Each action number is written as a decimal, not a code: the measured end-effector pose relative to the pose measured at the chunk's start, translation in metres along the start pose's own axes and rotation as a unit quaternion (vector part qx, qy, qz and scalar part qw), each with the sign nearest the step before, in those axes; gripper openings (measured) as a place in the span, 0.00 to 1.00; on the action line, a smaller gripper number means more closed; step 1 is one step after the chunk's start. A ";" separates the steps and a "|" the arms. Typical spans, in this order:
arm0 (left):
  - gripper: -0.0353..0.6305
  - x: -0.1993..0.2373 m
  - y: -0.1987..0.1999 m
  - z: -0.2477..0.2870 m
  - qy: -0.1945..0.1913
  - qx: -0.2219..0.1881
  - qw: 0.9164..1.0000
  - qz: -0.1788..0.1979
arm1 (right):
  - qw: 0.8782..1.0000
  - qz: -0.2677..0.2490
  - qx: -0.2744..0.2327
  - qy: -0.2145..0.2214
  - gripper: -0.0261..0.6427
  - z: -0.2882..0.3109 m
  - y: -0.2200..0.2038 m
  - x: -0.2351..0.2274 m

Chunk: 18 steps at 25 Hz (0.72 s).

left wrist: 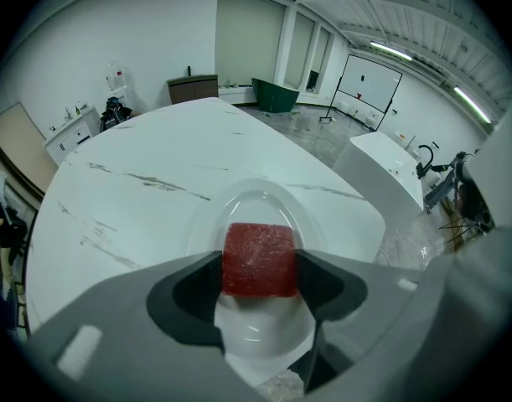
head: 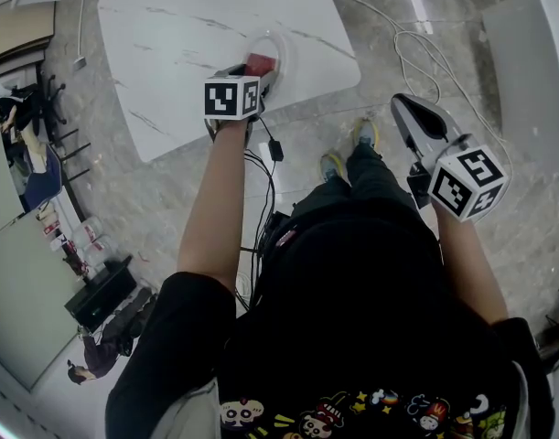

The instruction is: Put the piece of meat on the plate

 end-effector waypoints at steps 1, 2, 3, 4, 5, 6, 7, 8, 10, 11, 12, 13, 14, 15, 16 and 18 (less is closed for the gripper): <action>0.63 0.000 0.000 0.000 0.000 -0.001 1.000 0.000 | 1.000 0.000 -0.001 0.000 0.07 0.000 0.001 0.000; 0.63 0.001 0.000 0.000 0.001 -0.003 1.000 -0.001 | 1.000 -0.001 -0.001 0.001 0.07 0.001 0.001 -0.001; 0.64 0.001 0.000 0.001 0.002 -0.004 1.000 -0.002 | 1.000 -0.001 -0.002 0.002 0.07 0.001 0.002 -0.001; 0.64 0.001 0.000 0.001 0.004 -0.006 1.000 -0.002 | 1.000 -0.002 -0.003 0.004 0.07 0.001 0.002 0.000; 0.64 0.001 0.000 0.000 0.005 -0.008 1.000 -0.001 | 1.000 -0.003 -0.004 0.005 0.07 0.001 0.003 0.000; 0.64 0.000 -0.001 0.000 0.005 -0.010 1.000 -0.001 | 1.000 -0.004 -0.004 0.006 0.07 0.001 0.004 0.001; 0.64 0.000 -0.001 -0.001 0.005 -0.013 1.000 -0.002 | 1.000 -0.005 -0.004 0.007 0.07 0.001 0.004 0.002; 0.64 0.000 -0.001 -0.002 0.004 -0.017 1.000 -0.004 | 1.000 -0.007 -0.003 0.007 0.07 0.000 0.004 0.003; 0.64 0.001 0.000 -0.005 0.000 -0.027 1.000 -0.007 | 1.000 -0.011 -0.001 0.008 0.07 0.000 0.005 0.005; 0.64 0.002 0.000 -0.007 -0.002 -0.031 0.999 -0.009 | 1.000 -0.012 -0.001 0.009 0.07 0.001 0.005 0.006; 0.64 0.002 0.001 -0.008 -0.004 -0.035 0.999 -0.011 | 1.000 -0.013 0.000 0.010 0.07 0.001 0.006 0.007; 0.64 0.003 0.001 -0.010 -0.006 -0.038 0.999 -0.013 | 1.000 -0.014 0.000 0.010 0.07 0.001 0.006 0.009; 0.64 0.003 0.001 -0.013 -0.007 -0.042 0.999 -0.017 | 1.000 -0.015 0.001 0.011 0.07 0.002 0.005 0.010; 0.64 0.004 0.001 -0.016 -0.007 -0.048 0.999 -0.020 | 1.000 -0.016 0.003 0.013 0.07 0.002 0.005 0.011; 0.64 0.004 0.002 -0.021 -0.006 -0.057 0.998 -0.024 | 1.000 -0.019 0.005 0.014 0.07 0.003 0.004 0.013; 0.62 0.005 0.003 -0.035 -0.001 -0.083 0.996 -0.028 | 0.999 -0.026 0.008 0.020 0.07 0.006 0.005 0.017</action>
Point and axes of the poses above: the fingertips, and each gripper's own axes: z forward along the fingers, x to its left, y out of its top, the point moved 6 cm from there along -z, backward along the fingers, and after that the axes turned 5 degrees about -z, right-handed, at the moved point
